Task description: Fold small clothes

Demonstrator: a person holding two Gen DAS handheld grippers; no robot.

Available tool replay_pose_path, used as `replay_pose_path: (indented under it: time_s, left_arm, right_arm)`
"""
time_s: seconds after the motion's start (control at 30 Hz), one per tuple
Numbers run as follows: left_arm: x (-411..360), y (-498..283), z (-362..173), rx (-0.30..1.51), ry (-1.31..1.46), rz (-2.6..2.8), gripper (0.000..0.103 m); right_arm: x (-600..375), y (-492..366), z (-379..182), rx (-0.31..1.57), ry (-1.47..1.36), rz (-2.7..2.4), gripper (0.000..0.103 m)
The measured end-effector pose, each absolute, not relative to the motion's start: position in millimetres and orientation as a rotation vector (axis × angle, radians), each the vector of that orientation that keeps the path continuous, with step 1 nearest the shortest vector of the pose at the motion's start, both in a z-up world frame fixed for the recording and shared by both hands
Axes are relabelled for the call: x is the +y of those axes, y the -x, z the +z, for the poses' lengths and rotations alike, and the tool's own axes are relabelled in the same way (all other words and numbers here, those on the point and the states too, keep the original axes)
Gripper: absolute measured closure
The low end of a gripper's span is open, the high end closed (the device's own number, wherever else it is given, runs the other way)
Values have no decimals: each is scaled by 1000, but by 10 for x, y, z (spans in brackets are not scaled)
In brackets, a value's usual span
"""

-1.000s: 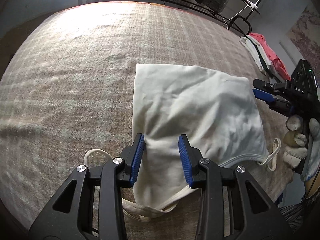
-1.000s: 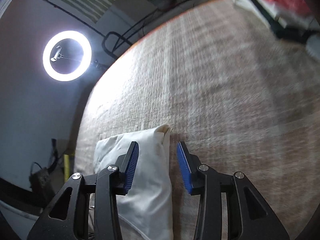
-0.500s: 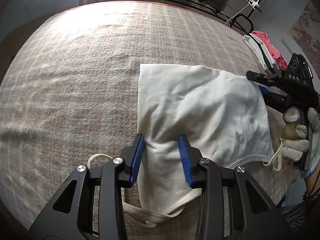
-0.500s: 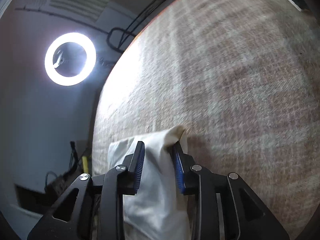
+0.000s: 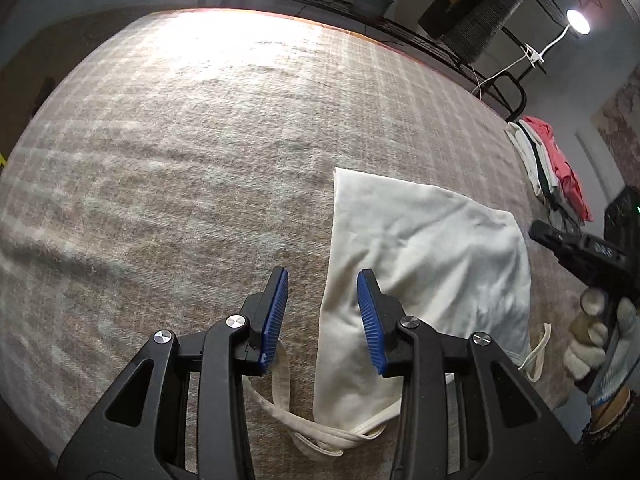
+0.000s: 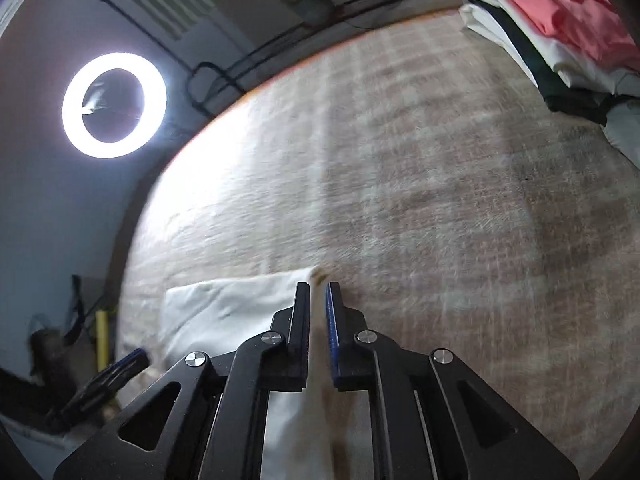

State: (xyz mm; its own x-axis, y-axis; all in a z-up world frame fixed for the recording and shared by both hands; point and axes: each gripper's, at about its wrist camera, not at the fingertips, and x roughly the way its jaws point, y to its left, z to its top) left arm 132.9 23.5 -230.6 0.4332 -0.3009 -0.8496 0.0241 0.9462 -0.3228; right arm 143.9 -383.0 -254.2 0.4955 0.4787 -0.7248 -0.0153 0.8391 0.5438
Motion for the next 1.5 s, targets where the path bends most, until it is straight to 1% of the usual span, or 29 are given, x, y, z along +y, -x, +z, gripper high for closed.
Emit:
replay_pose_path:
  time_s: [0.1, 0.23, 0.3, 0.43, 0.57, 0.6, 0.67, 0.7, 0.73, 0.87, 1.0, 1.1, 1.17, 1.23, 1.27, 1.3, 1.33, 1.37, 1.4, 1.43, 1.47, 1.5]
  left_arm:
    - [233, -1326, -2328, 1112, 268, -207, 67]
    - [206, -1305, -2367, 1130, 272, -214, 67]
    - [195, -1284, -2366, 1131, 274, -217, 67]
    - [188, -1237, -2359, 1129, 254, -211, 67]
    - [255, -1236, -2400, 1149, 308, -208, 67]
    - [269, -1242, -2410, 1155, 322, -208, 67]
    - [282, -1264, -2449, 1174, 357, -226, 62]
    - [284, -1272, -2479, 1188, 375, -239, 57]
    - [287, -1283, -2499, 1196, 386, -241, 57]
    - [326, -1313, -2507, 1192, 432, -244, 57]
    - [413, -1364, -2548, 1199, 537, -260, 57]
    - [374, -1405, -2559, 1198, 545, -267, 57]
    - [290, -1434, -2568, 1208, 535, -287, 64]
    - [202, -1447, -2548, 1200, 497, -286, 67]
    - [152, -1462, -2549, 1203, 481, -294, 70]
    - [110, -1475, -2552, 1205, 466, -291, 75]
    - [91, -1476, -2548, 1201, 455, -284, 79]
    - [73, -1479, -2546, 1200, 440, -275, 83]
    - [49, -1486, -2546, 1202, 428, -263, 89]
    - [30, -1482, -2539, 1197, 415, -246, 93]
    - [7, -1477, -2526, 1192, 403, -238, 95]
    - [-27, -1465, -2499, 1181, 381, -228, 97]
  right_arm:
    - [-3703, -1229, -2435, 1011, -441, 399, 94]
    - [-3425, -1016, -2586, 1103, -262, 396, 94]
    - [-3410, -904, -2689, 1143, -263, 384, 94]
    - [-3471, -664, -2681, 1177, -271, 411, 94]
    - [-3537, -471, -2564, 1135, -231, 399, 93]
    - [-3540, -499, -2558, 1124, -242, 404, 89]
    - [-3621, -518, -2514, 1094, -275, 398, 65]
    - [-3666, -544, -2506, 1076, -298, 392, 61]
    - [-3710, -588, -2514, 1067, -323, 386, 59]
    - [-3842, -753, -2629, 1083, -414, 404, 59]
    - [-3877, -864, -2804, 1105, -523, 440, 59]
    - [-3889, -904, -2899, 1081, -590, 470, 64]
    - [-3886, -931, -2908, 1075, -615, 479, 67]
    - [-3824, -975, -2940, 1078, -632, 494, 69]
    - [-3793, -994, -2935, 1073, -631, 494, 69]
    - [-3744, -1009, -2931, 1073, -626, 492, 69]
    - [-3712, -1028, -2920, 1072, -620, 488, 72]
    - [-3674, -1048, -2914, 1075, -616, 483, 82]
    - [-3608, -1060, -2916, 1087, -611, 477, 85]
    - [-3569, -1078, -2923, 1096, -601, 464, 90]
    - [-3516, -1092, -2894, 1093, -585, 452, 94]
    - [-3476, -1094, -2878, 1088, -563, 450, 94]
